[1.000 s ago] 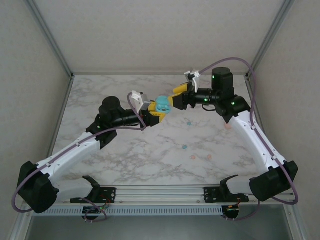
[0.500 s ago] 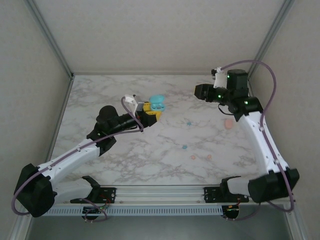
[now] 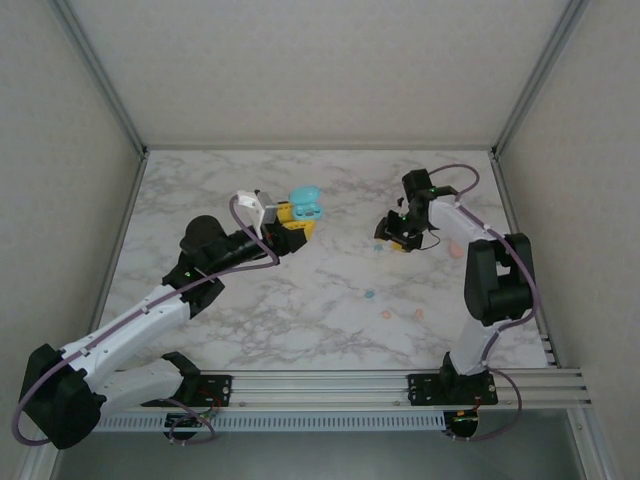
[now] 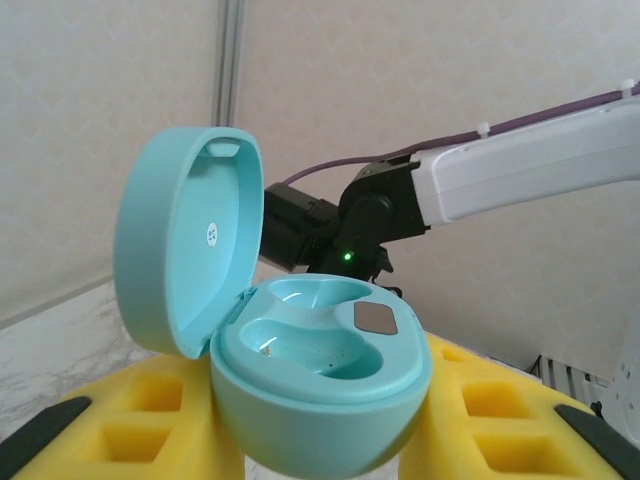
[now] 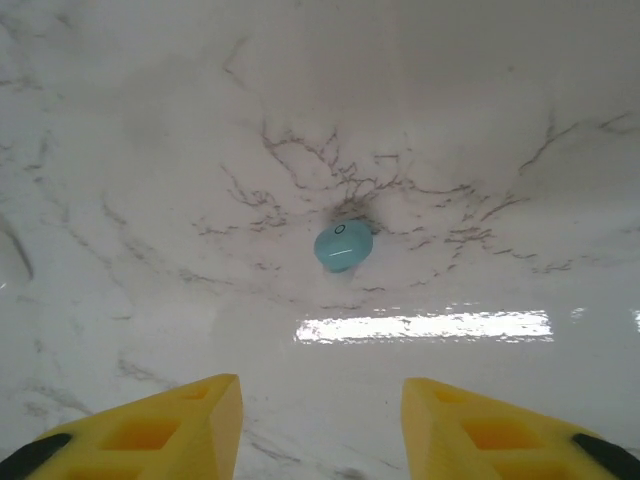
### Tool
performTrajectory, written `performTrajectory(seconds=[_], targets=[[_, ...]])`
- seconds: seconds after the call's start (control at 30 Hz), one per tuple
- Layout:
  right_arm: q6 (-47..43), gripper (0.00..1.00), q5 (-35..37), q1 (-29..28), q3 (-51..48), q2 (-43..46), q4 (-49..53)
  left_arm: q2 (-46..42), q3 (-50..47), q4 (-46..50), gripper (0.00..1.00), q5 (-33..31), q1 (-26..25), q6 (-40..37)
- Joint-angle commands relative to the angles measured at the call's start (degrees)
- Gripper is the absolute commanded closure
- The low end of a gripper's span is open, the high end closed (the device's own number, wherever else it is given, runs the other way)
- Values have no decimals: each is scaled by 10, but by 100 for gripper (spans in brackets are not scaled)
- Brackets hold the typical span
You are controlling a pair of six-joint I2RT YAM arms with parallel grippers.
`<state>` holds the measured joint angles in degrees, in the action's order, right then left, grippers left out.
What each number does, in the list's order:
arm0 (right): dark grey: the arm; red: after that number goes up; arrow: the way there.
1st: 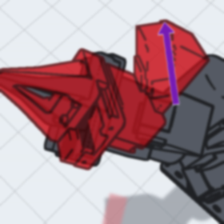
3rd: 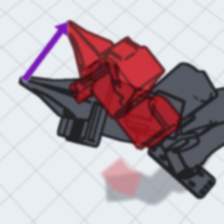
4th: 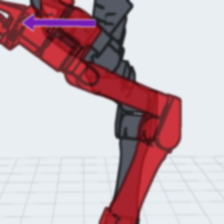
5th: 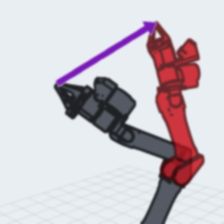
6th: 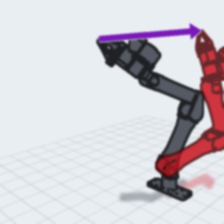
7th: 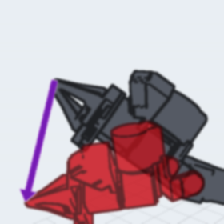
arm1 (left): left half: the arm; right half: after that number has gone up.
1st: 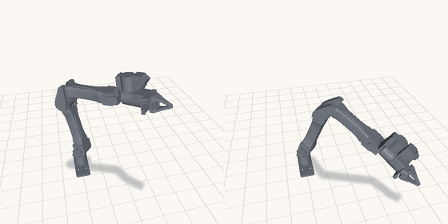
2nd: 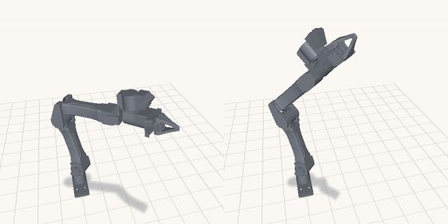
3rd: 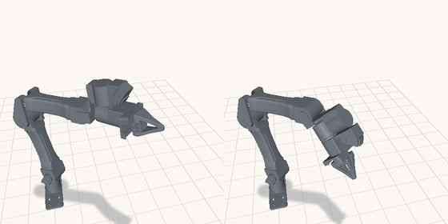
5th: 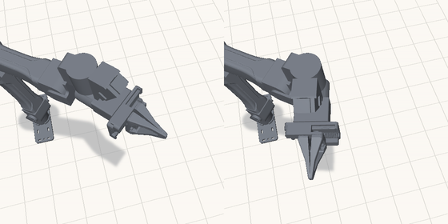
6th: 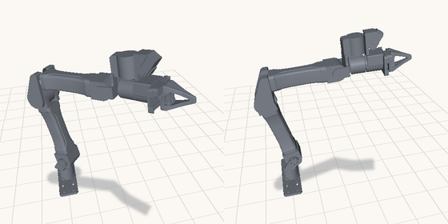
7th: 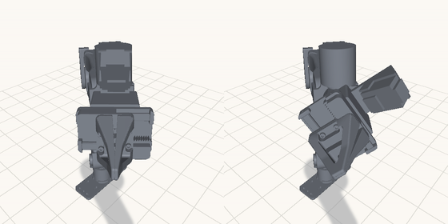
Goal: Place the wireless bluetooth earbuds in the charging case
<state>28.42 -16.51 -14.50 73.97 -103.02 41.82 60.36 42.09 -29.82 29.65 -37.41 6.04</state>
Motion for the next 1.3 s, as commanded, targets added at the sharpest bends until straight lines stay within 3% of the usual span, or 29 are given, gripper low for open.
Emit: performTrajectory(seconds=[0.0,0.43,1.27], targets=[[39,52,29,-6,25,-33,11,-10,8,7,78,-4,-3,-11],[81,55,51,-29,67,-113,7,-14,10,21,78,-6,-4,-21],[44,62,82,-49,134,-167,53,-9,18,33,78,-6,-4,-23]])
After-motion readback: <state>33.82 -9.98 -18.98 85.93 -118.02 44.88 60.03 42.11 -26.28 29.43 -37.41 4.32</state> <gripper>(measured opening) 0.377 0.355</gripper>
